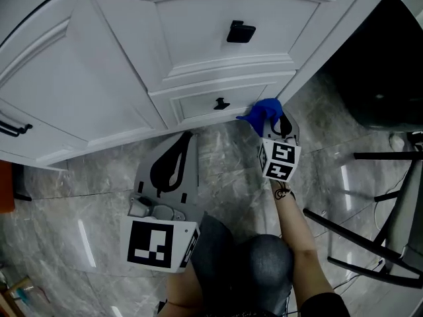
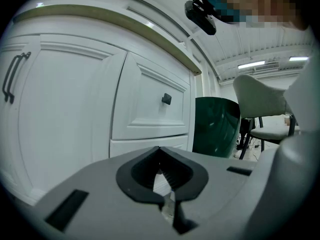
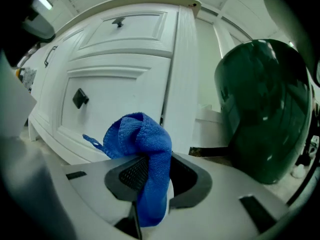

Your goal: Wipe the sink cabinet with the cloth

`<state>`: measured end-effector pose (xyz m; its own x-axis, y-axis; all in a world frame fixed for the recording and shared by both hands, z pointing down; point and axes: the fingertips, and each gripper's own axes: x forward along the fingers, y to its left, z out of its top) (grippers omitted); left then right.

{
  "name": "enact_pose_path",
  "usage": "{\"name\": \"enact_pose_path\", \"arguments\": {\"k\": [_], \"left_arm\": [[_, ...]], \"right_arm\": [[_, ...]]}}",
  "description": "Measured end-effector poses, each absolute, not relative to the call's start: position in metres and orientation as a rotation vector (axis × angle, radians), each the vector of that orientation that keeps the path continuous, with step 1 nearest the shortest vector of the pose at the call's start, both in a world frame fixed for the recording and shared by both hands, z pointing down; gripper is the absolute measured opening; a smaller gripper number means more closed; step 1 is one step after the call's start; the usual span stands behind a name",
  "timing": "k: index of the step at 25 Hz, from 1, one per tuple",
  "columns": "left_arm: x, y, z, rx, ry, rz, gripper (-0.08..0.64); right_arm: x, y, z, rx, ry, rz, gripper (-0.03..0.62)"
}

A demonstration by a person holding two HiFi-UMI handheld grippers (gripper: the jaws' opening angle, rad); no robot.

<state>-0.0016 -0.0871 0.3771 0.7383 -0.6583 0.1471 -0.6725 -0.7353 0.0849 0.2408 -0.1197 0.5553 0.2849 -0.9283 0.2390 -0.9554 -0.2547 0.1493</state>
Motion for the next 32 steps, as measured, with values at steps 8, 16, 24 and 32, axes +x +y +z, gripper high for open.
{"name": "enact_pose_path", "arguments": {"k": [8, 16, 24, 32], "left_arm": [[-0.002, -0.088, 0.379, 2.805, -1.087, 0.180, 0.003], [-0.012, -0.088, 0.376, 2.797, -1.111, 0.165, 0.003], [-0.033, -0.093, 0.371, 2.767, -1.153, 0.119, 0.003], [-0.052, -0.095, 0.368, 2.745, -1.179, 0.080, 0.003]], "right_arm": [[0.255, -0.118, 0.559, 2.337, -1.710, 0.181, 0.117], [0.254, -0.115, 0.564, 2.323, -1.707, 0.207, 0.117], [0.175, -0.103, 0.579, 2.178, -1.914, 0.292, 0.117], [0.033, -0.144, 0.569, 1.748, -2.194, 0.134, 0.117]]}}
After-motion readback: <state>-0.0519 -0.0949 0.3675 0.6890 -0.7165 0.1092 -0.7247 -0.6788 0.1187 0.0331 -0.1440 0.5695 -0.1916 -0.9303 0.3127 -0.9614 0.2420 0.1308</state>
